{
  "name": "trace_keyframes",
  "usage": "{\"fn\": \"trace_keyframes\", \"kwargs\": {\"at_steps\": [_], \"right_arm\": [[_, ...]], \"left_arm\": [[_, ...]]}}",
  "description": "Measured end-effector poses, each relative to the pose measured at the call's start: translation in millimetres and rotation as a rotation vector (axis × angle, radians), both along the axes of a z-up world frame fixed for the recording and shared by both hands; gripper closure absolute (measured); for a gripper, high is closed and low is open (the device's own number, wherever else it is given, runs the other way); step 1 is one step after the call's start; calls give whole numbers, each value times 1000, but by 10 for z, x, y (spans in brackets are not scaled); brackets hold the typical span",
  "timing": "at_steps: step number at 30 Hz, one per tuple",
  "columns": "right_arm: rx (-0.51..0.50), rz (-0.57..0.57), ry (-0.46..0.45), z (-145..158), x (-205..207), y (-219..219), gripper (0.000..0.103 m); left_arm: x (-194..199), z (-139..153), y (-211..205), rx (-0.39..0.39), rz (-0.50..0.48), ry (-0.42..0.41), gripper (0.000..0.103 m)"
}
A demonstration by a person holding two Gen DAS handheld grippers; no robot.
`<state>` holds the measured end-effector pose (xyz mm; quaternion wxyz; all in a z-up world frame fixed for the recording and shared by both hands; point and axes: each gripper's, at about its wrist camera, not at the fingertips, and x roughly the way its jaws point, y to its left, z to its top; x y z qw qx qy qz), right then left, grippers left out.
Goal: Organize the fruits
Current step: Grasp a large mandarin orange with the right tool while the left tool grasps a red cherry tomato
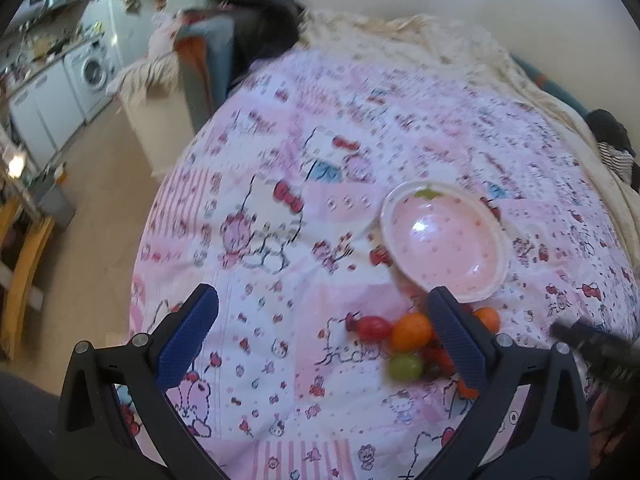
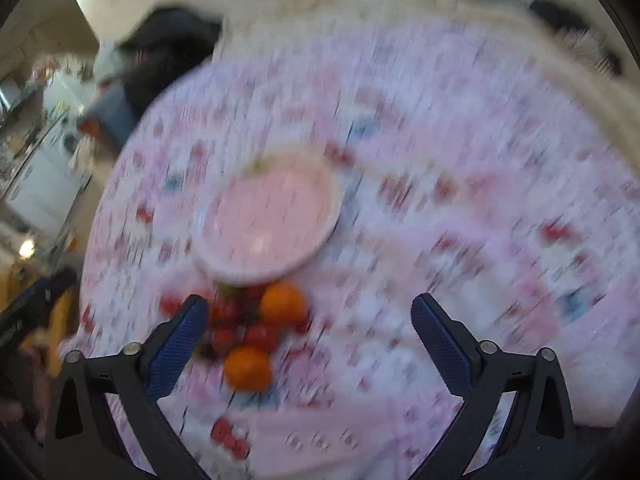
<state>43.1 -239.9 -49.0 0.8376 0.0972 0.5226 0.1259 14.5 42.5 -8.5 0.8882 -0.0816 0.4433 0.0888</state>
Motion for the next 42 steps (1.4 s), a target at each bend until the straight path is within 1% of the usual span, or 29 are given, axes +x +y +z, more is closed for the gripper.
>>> {"fn": "trace_keyframes", "kwargs": {"at_steps": [1,2,3,4,6,11,13,14,17,18,20,21,23,26,28,29,30,31,32,33,34,35,36,38,40,42], "right_arm": [[32,18,54,-101,1,24,18],[71,38,124,-238,1,67,20],[90,57,178,-357,-10,121,25],[88,72,207,-435,-30,175,30],[45,113,239,-565,-59,322,34],[-28,198,230,-689,-66,609,40],[-58,224,232,-742,-44,689,48],[-64,231,236,-760,-32,706,49],[-88,252,209,-754,-39,765,57],[-91,255,203,-745,-42,771,58],[-83,253,201,-738,-42,754,58],[-76,251,203,-739,-42,760,59],[-49,242,207,-711,-62,704,59],[19,213,197,-610,-114,576,59],[59,183,168,-473,-144,470,59],[68,175,148,-404,-164,437,59],[74,164,121,-309,-180,383,59],[87,154,102,-238,-192,336,59],[101,146,88,-180,-187,302,59],[112,139,79,-141,-194,274,59],[122,128,67,-97,-186,236,59],[130,118,60,-65,-177,201,59],[137,112,56,-48,-180,175,59],[148,100,51,-22,-157,142,59],[167,90,52,-7,-144,99,59],[187,82,60,2,-119,86,59]], "left_arm": [[11,-31,23,-9,10,17,0],[17,-53,36,-12,15,27,0],[30,-80,42,-15,17,41,0],[37,-99,48,-18,16,52,0],[72,-158,65,-44,15,89,0],[128,-271,106,-64,33,151,0],[143,-308,123,-68,35,169,0],[151,-327,129,-70,39,179,0],[185,-381,155,-82,46,203,0],[197,-397,158,-85,46,208,0],[231,-426,142,-89,43,221,2],[252,-435,139,-91,41,226,6],[309,-459,132,-94,35,243,9],[388,-519,86,-100,10,294,9],[432,-591,20,-109,-13,333,9],[446,-625,5,-117,-9,347,11],[464,-667,-9,-133,-1,365,18],[489,-727,-12,-161,20,389,22],[504,-778,-4,-190,44,410,30],[518,-833,7,-227,75,430,40],[534,-890,23,-278,122,449,45],[545,-926,39,-317,160,462,54],[565,-962,47,-367,208,473,59],[586,-971,31,-414,261,464,60],[607,-961,-7,-437,310,444,60],[622,-995,-36,-465,364,447,60]]}}
